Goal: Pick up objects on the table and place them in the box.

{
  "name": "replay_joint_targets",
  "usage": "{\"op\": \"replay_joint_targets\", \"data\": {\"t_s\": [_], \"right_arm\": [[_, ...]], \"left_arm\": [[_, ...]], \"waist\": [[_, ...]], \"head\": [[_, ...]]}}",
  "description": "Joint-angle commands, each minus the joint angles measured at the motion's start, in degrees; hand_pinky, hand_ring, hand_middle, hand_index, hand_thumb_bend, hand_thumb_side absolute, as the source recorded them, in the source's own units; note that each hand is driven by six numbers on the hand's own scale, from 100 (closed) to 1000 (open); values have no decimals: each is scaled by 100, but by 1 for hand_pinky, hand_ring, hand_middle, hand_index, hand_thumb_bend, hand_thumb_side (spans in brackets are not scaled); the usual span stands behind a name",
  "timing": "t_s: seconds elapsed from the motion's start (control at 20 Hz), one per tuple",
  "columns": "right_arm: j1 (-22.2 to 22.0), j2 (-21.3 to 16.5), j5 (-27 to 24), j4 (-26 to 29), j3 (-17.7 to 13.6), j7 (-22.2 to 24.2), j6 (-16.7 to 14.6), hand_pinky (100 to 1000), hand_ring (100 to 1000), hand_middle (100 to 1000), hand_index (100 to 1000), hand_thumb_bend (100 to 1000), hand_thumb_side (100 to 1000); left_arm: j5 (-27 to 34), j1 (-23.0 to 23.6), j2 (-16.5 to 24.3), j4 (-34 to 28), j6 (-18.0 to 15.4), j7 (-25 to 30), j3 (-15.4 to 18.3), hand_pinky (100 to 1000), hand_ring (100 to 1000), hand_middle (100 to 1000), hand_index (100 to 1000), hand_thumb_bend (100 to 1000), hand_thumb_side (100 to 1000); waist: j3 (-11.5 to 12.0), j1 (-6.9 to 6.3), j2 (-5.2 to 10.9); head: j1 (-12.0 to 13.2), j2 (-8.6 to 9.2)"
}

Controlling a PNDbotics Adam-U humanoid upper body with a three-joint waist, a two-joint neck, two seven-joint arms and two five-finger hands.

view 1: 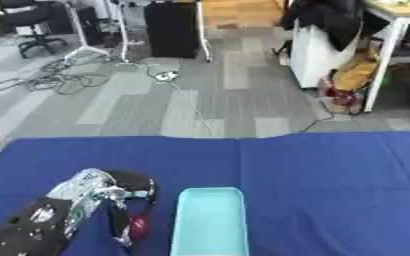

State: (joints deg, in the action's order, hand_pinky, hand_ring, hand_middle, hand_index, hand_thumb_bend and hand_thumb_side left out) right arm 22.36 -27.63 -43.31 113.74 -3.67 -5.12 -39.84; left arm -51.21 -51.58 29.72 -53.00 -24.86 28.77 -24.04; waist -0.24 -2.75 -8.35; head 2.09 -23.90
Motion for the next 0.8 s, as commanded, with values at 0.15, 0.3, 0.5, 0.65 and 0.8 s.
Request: {"op": "replay_joint_targets", "data": {"t_s": [0.15,0.3,0.5,0.65,0.8], "right_arm": [[56,-76,4,85,-38,8,-9,126,262,259,515,100,754],[41,-85,9,85,-40,6,-11,126,262,259,515,100,754],[33,-95,7,85,-37,4,-15,126,262,259,515,100,755],[46,-91,-4,85,-28,9,-11,127,262,259,515,100,755],[78,-76,-15,85,-28,0,6,127,263,259,515,100,756]], "left_arm": [[287,-106,242,-354,187,-360,86,100,100,100,336,551,185],[482,-179,354,-666,321,-366,80,100,100,100,337,547,171],[842,-287,417,-1019,466,-285,52,100,100,100,338,519,177],[1123,-370,322,-1141,450,-207,-37,100,100,100,335,488,210],[1290,-426,157,-1150,338,-232,-137,100,100,100,340,471,225]], "waist": [[20,16,88],[33,9,96],[35,2,107],[13,1,109],[-29,-5,105]], "head": [[60,21],[61,19],[63,27],[97,43],[145,60]]}}
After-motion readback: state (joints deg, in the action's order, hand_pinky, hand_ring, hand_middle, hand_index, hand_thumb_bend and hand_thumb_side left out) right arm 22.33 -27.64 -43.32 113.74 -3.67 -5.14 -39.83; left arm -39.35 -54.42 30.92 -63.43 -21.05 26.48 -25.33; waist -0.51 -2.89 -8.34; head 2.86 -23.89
